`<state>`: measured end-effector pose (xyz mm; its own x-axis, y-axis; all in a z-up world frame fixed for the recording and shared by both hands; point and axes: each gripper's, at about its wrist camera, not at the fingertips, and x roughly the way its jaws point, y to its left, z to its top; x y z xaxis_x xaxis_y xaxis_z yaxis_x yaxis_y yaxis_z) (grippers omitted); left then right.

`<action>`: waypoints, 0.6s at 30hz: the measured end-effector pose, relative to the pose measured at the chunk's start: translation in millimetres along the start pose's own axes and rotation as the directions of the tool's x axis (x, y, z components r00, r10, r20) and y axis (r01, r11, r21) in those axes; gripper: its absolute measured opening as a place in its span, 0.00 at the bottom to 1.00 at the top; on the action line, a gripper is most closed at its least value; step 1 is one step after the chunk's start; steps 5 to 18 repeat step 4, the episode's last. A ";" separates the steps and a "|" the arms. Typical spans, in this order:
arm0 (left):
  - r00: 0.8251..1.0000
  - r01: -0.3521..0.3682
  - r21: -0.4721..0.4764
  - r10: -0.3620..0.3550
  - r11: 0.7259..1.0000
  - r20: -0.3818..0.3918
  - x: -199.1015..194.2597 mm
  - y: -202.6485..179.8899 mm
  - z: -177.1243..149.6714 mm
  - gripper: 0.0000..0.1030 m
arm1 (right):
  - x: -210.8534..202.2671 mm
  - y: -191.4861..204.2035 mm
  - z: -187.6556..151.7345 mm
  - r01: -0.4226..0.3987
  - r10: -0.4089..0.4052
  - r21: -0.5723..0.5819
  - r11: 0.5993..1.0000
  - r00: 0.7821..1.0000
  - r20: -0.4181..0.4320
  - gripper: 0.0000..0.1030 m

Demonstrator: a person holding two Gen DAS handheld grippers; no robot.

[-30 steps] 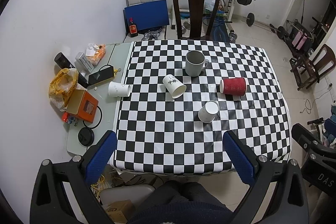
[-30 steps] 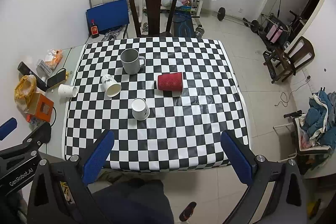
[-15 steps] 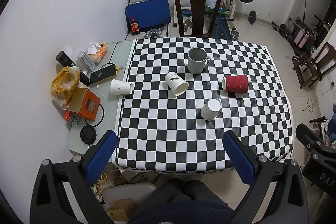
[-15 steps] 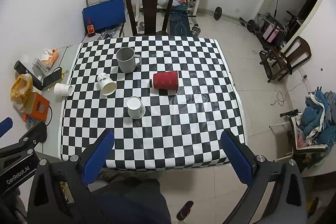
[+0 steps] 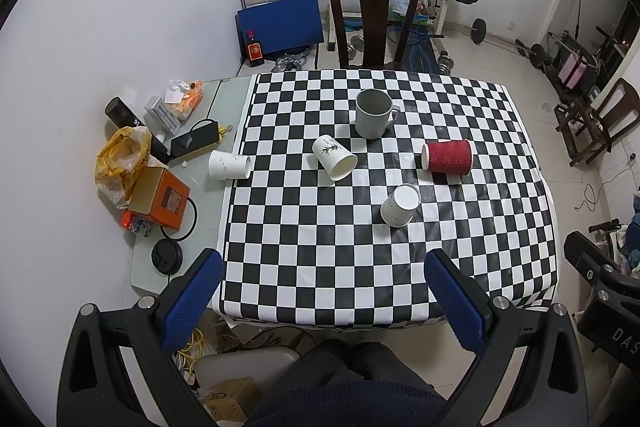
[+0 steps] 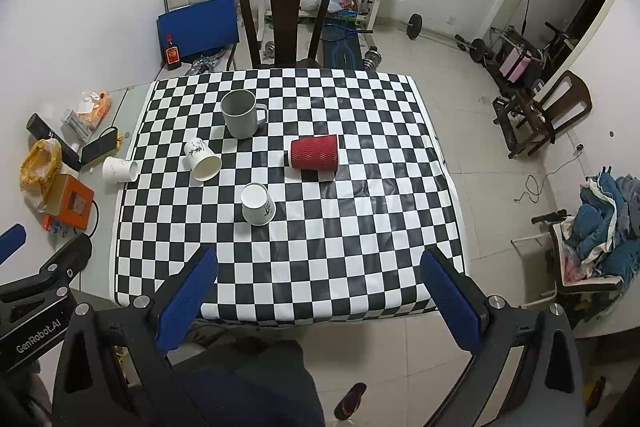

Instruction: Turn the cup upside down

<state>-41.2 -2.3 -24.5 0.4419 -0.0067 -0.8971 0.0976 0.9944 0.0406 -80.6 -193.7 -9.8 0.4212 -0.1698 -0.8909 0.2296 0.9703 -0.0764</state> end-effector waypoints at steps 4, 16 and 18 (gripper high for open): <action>1.000 0.002 -0.007 -0.002 1.000 -0.004 1.2 -3.1 1.5 1.00 | 0.0 0.9 0.7 0.001 -0.001 -0.001 1.000 1.000 0.000 0.99; 1.000 0.002 -0.007 -0.002 1.000 -0.004 1.2 -3.1 1.5 1.00 | 0.0 0.9 0.7 0.001 -0.001 -0.001 1.000 1.000 0.000 0.99; 1.000 0.002 -0.007 -0.002 1.000 -0.004 1.2 -3.1 1.5 1.00 | 0.0 0.9 0.7 0.001 -0.001 -0.001 1.000 1.000 0.000 0.99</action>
